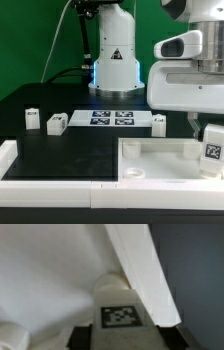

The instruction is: Assemble one leg

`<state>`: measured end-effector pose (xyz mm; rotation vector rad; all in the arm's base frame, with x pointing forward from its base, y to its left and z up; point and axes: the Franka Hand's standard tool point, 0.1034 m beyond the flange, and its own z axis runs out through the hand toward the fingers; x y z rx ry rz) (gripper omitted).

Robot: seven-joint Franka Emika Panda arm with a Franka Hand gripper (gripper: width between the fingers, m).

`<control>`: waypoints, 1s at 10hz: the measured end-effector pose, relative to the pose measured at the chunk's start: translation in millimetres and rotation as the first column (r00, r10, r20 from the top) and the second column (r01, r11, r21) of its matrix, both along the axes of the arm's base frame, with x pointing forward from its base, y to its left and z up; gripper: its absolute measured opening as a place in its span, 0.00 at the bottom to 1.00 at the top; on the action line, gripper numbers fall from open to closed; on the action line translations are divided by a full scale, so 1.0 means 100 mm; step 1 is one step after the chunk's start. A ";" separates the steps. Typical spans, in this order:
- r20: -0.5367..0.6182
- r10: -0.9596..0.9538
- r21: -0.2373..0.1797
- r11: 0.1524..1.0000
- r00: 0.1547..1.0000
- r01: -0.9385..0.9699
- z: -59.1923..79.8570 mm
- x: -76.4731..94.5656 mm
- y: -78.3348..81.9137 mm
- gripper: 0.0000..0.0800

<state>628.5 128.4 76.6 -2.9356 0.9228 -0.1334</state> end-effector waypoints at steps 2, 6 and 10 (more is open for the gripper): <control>-0.020 -0.306 0.035 0.951 0.952 0.307 -0.02 -0.02 0.03 0.37; -0.058 -0.513 0.080 0.853 0.857 0.516 -0.02 -0.02 0.05 0.37; -0.045 -0.115 0.047 0.992 0.992 0.117 0.01 0.00 0.01 0.77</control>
Offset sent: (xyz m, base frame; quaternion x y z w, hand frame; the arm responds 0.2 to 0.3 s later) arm 0.0043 -0.0103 -0.0015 -0.0222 0.0106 0.3141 0.9491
